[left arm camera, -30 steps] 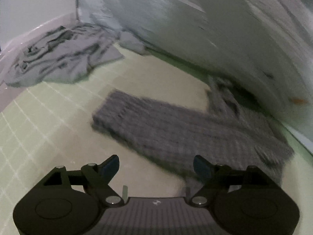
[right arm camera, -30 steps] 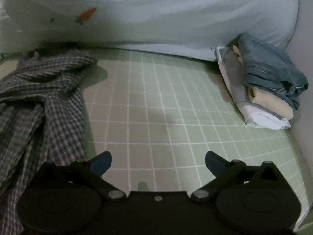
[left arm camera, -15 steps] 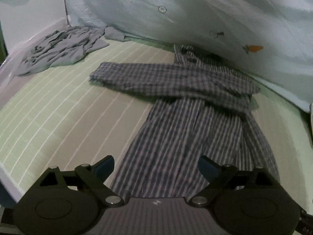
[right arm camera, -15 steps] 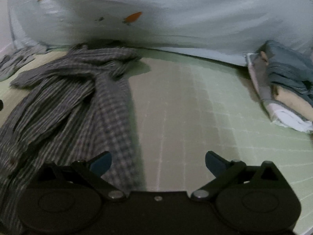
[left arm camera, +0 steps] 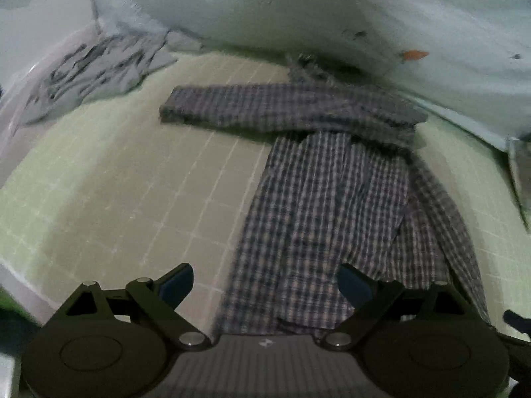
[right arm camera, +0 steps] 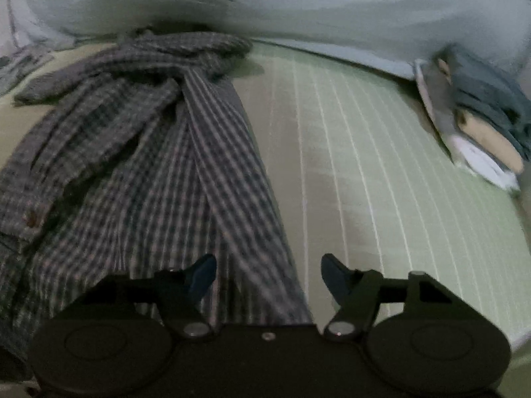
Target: Fold clothes
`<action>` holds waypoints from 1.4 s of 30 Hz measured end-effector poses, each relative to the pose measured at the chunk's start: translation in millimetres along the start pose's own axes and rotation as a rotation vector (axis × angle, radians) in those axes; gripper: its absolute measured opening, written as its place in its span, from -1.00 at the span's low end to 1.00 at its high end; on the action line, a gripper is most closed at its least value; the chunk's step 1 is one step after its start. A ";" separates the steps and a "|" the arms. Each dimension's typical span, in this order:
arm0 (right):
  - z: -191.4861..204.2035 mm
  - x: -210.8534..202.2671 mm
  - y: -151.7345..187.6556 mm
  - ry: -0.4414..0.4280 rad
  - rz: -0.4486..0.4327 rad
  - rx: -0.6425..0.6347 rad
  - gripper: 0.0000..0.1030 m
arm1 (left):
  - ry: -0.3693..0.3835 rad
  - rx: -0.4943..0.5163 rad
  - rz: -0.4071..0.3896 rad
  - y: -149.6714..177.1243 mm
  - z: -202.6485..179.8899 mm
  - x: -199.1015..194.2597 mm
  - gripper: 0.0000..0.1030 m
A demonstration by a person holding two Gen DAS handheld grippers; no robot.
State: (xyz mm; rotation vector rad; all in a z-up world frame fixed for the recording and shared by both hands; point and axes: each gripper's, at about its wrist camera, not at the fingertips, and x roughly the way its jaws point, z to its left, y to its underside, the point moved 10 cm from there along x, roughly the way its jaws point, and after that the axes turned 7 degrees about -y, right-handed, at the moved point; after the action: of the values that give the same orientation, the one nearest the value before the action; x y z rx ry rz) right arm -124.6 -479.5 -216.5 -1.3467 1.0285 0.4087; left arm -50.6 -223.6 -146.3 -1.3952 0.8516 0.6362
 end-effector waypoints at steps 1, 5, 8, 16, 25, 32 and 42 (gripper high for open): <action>-0.3 0.5 4.0 0.024 0.007 0.006 0.22 | 0.008 0.017 -0.005 -2.1 4.8 -0.8 0.82; -8.2 1.4 9.6 0.124 0.004 0.019 -0.61 | 0.036 0.049 0.000 -10.5 27.3 2.7 0.82; -11.0 -13.3 2.5 0.167 -0.044 0.068 -0.97 | 0.066 0.076 -0.011 -16.5 39.6 3.4 0.82; 41.4 -52.5 -10.3 0.092 -0.155 0.241 -0.98 | 0.111 0.204 0.011 -11.9 61.8 11.1 0.82; 134.7 -29.9 -2.5 -0.103 -0.102 0.291 -0.97 | 0.111 0.285 0.041 2.9 85.7 15.3 0.82; 132.3 -12.5 11.4 -0.162 -0.018 0.401 -0.88 | 0.095 0.236 0.053 0.5 104.1 20.9 0.82; 89.8 -33.2 -18.1 -0.191 -0.111 0.517 -0.37 | 0.101 0.114 0.066 -14.1 104.4 29.0 0.82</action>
State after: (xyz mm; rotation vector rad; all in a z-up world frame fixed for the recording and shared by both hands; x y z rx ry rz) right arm -95.1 -390.8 -188.9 -0.8765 0.8225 0.1652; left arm -8.5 -124.5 -164.8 -1.3085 1.0024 0.5619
